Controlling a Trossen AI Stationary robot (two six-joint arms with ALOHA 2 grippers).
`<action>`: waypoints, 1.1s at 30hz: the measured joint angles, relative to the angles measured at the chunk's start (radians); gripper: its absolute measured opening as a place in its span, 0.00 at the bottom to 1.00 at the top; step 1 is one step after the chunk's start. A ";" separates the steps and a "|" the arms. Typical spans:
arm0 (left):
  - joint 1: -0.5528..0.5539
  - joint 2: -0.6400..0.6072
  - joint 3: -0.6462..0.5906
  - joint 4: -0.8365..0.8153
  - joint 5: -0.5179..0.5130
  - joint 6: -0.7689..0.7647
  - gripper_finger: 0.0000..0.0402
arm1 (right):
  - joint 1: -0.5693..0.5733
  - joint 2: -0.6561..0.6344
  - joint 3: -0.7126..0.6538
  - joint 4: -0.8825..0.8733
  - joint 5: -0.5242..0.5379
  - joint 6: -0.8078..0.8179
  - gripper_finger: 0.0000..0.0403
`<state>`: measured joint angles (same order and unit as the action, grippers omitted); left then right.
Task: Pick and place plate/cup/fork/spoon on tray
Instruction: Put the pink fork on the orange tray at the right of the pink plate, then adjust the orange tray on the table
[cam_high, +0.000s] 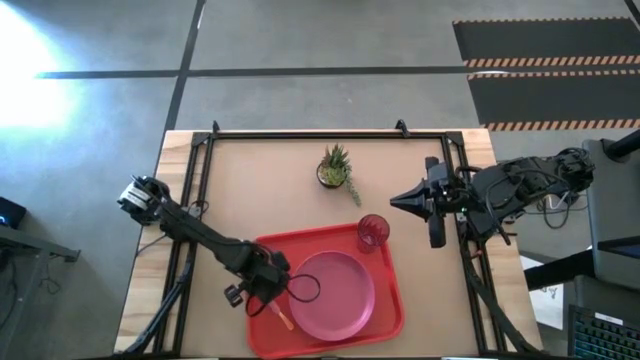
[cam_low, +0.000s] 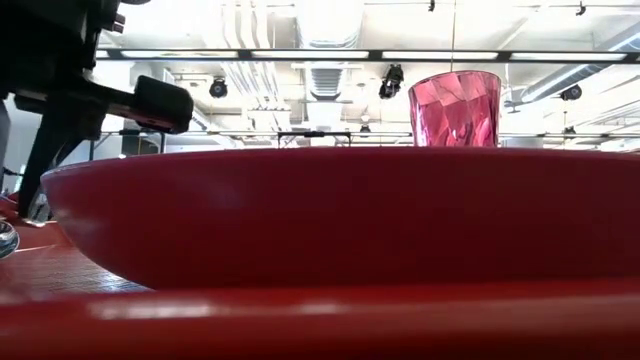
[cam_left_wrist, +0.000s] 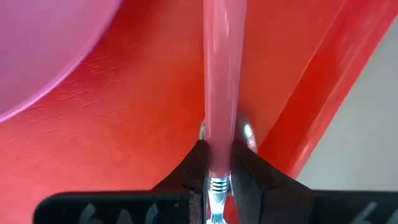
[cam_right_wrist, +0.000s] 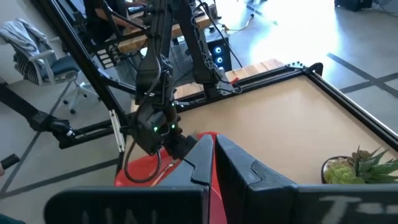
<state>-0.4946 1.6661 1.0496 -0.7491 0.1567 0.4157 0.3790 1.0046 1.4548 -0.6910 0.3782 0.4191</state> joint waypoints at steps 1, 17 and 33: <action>0.000 0.000 0.000 0.000 -0.005 0.011 0.06 | 0.000 0.000 0.000 0.000 0.000 0.000 0.02; 0.003 -0.009 0.004 0.046 -0.063 0.035 0.35 | 0.000 0.000 0.000 0.001 0.000 -0.011 0.02; 0.102 -0.176 0.139 -0.134 -0.414 -0.473 0.37 | 0.000 0.000 0.000 -0.012 -0.012 -0.038 0.02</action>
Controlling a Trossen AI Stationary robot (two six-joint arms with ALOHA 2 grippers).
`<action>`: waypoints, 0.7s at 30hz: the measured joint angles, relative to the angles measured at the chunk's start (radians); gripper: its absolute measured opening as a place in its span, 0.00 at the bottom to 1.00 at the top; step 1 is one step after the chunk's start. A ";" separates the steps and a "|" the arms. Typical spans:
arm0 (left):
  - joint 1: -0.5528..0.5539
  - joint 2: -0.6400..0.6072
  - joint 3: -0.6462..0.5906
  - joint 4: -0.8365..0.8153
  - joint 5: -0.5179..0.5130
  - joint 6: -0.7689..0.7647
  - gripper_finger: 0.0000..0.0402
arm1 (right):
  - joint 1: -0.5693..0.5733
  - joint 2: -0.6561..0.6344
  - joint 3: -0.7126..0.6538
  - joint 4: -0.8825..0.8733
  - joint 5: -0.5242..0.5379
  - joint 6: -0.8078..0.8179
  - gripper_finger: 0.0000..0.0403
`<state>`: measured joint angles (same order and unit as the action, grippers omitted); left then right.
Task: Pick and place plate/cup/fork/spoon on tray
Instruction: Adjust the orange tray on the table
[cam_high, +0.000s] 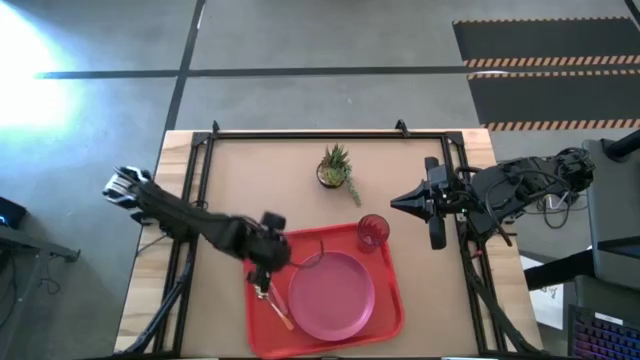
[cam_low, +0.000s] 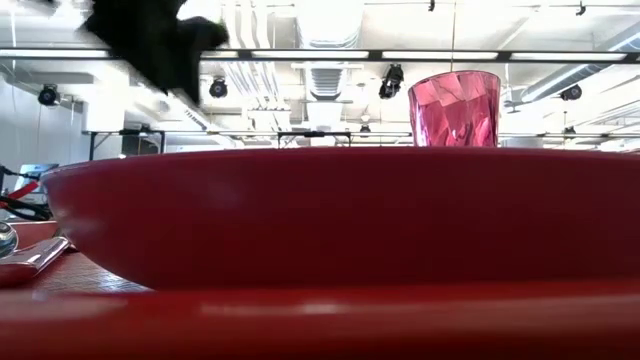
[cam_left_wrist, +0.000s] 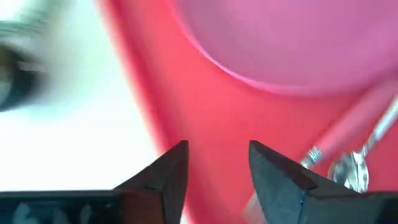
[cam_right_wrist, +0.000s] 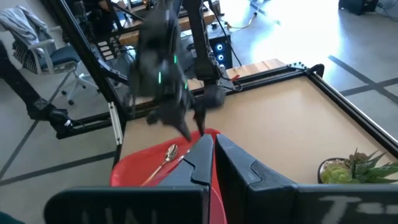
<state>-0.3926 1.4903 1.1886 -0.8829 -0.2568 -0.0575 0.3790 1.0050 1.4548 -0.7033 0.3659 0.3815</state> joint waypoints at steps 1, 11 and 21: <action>0.012 -0.032 0.023 -0.005 -0.025 -0.011 0.35 | 0.000 0.000 0.000 0.000 0.000 0.000 0.02; 0.040 -0.373 0.214 0.095 -0.308 -0.036 0.16 | 0.000 0.009 0.000 -0.147 -0.130 0.095 0.02; 0.039 -0.585 0.206 0.294 -0.308 0.221 0.01 | 0.001 0.066 -0.004 -0.419 -0.194 0.302 0.02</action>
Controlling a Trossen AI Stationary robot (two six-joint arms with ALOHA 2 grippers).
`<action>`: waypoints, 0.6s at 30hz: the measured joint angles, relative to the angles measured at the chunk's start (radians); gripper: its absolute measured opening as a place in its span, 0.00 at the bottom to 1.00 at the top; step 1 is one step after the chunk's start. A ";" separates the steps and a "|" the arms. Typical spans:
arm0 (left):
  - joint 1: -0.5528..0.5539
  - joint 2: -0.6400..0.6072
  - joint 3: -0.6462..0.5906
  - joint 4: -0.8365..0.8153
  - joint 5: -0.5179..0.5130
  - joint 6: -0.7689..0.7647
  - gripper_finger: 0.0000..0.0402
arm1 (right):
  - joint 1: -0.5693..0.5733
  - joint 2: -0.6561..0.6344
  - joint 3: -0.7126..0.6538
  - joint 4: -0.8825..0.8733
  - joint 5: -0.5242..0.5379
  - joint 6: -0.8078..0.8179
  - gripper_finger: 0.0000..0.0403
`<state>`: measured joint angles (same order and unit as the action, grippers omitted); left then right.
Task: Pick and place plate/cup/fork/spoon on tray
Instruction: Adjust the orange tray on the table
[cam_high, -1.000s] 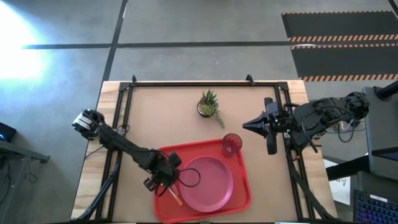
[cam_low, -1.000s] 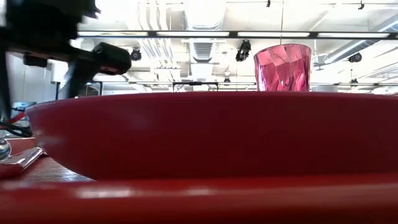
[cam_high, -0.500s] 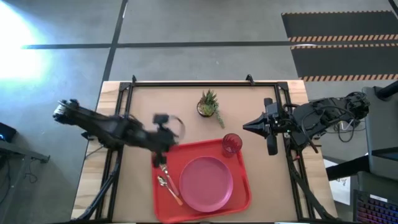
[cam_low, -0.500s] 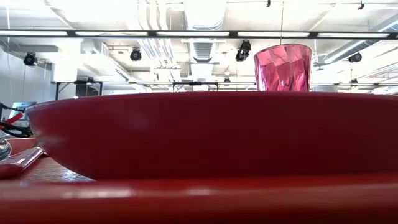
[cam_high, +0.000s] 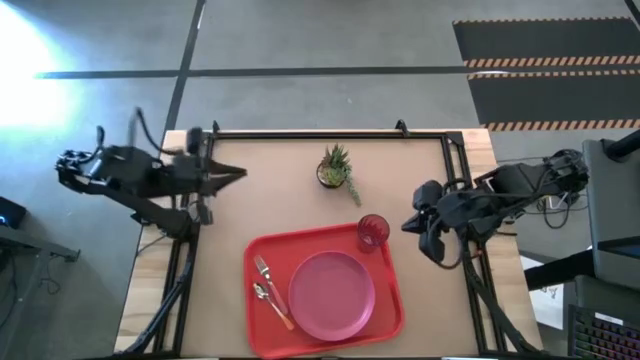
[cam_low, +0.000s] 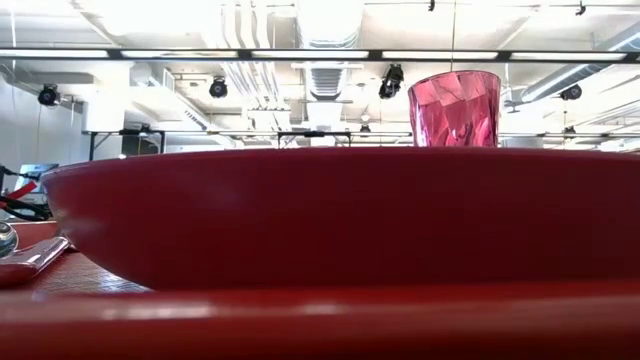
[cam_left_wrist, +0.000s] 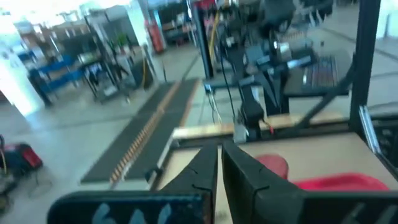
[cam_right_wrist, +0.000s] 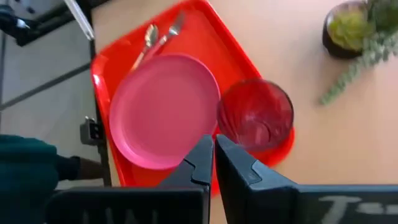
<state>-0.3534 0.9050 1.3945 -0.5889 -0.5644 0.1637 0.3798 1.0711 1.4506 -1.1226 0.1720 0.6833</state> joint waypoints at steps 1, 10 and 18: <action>0.000 -0.010 0.000 0.019 0.000 0.022 0.01 | 0.000 -0.002 0.000 0.015 0.004 -0.014 0.02; -0.001 -0.072 0.000 0.058 0.001 0.131 0.01 | 0.000 -0.107 0.079 0.067 0.210 -0.216 0.02; -0.001 -0.094 -0.014 0.046 0.001 0.131 0.02 | 0.000 -0.227 0.093 0.139 0.258 -0.310 0.02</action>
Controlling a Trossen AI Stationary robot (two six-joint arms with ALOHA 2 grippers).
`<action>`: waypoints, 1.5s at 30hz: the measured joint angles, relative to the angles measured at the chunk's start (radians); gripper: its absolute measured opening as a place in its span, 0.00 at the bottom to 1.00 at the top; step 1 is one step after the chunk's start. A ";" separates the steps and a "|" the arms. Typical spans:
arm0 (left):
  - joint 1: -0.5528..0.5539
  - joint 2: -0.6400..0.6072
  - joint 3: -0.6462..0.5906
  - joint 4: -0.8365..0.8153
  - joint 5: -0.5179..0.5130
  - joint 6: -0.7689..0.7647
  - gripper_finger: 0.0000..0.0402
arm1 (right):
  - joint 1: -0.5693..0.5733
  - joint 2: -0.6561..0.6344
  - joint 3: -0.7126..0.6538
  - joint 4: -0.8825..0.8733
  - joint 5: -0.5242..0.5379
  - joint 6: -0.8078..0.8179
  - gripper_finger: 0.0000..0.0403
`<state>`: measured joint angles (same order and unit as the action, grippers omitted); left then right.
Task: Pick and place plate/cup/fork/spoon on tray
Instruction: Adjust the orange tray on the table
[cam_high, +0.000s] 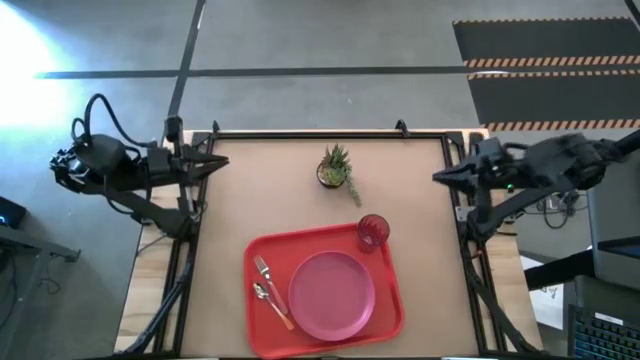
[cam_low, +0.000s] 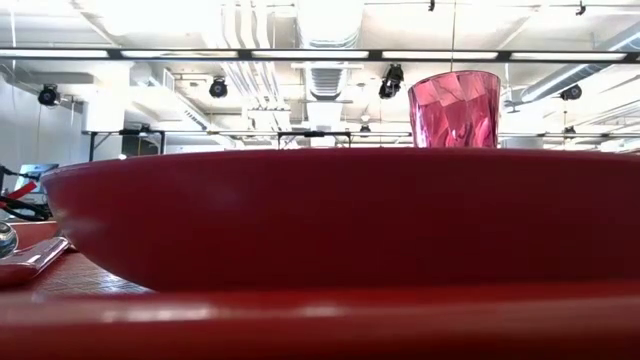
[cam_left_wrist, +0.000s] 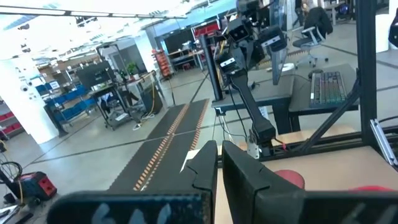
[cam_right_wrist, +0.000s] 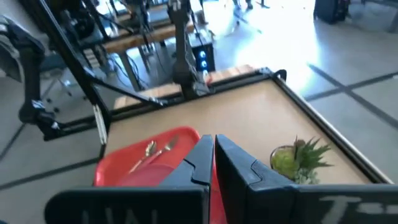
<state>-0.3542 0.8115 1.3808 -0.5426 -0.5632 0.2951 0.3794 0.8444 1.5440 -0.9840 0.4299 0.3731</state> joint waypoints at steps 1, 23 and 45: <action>0.000 -0.002 0.000 0.000 0.000 0.000 0.02 | 0.000 -0.007 0.000 0.000 -0.001 -0.009 0.02; 0.001 -0.041 -0.001 -0.061 0.001 -0.026 0.02 | 0.000 -0.211 -0.022 -0.031 -0.115 -0.025 0.02; 0.001 -0.064 -0.002 -0.089 0.000 -0.028 0.02 | 0.000 -0.510 -0.678 0.315 -0.264 0.366 0.02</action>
<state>-0.3534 0.7471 1.3788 -0.6312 -0.5629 0.2674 0.3790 0.3343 0.8662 -0.6691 0.1655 0.7391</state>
